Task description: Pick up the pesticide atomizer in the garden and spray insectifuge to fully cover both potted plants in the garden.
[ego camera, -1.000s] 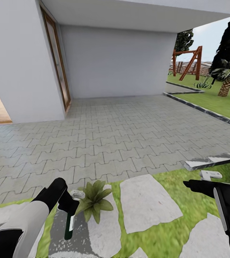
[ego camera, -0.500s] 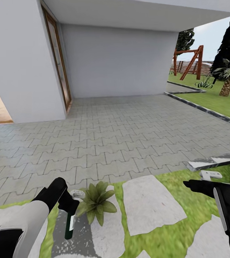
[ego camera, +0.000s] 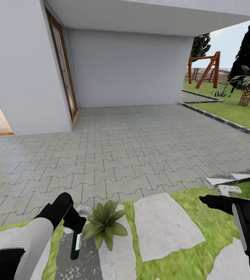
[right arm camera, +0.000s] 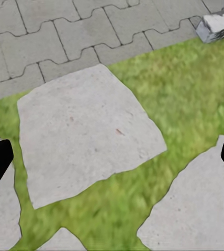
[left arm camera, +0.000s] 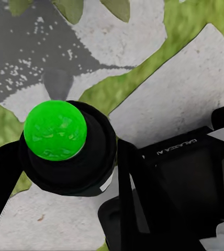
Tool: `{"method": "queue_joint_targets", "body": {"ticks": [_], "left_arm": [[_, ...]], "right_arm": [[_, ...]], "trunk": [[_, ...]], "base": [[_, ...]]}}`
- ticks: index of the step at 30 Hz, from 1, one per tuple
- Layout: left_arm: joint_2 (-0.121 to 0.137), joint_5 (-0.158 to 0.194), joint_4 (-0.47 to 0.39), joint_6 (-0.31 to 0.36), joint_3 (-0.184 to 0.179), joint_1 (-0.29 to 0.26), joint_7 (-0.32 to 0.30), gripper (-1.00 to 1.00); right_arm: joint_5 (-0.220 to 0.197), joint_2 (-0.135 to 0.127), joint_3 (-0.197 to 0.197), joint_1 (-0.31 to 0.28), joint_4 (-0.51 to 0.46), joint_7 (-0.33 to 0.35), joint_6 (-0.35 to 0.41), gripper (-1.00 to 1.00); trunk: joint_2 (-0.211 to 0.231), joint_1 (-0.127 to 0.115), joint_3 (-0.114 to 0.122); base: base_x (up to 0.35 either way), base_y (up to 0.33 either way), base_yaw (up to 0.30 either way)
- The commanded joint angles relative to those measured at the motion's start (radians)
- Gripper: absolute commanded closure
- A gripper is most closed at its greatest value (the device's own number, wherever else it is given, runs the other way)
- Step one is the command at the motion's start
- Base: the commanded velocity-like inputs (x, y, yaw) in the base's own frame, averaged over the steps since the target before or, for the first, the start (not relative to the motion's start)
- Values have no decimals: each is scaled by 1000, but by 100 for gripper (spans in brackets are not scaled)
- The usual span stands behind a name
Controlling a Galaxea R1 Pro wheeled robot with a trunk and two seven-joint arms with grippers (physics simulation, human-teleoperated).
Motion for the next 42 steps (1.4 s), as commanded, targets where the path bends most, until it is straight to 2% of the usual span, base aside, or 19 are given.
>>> {"method": "queue_joint_targets", "body": {"ticks": [1,9,17,24,42], "left_arm": [[-1,-10,-1,4,2,0,-9,100],[-3,-10,-1,5,-4,0,-9,100],[-2,-10,-1,5,-7,0,-9,100],[8,-11,0,5,-5,1,-9,100],[15,-10,0,5,3,1,-9,100]], "right_arm": [[11,0,-1,-1,-1,10,4,-100],[11,-1,-3,-1,0,10,4,-100],[11,-1,-3,-1,0,10,4,-100],[11,-1,-2,-1,0,10,4,-100],[11,-2,-1,-1,0,10,4,-100]], "trunk": [[-1,1,-1],[-1,1,-4],[-1,1,-11],[-1,1,-16],[-1,1,-18]], "base": [[281,1,0],[164,0,12],[19,0,101],[3,0,99],[0,0,13]]}}
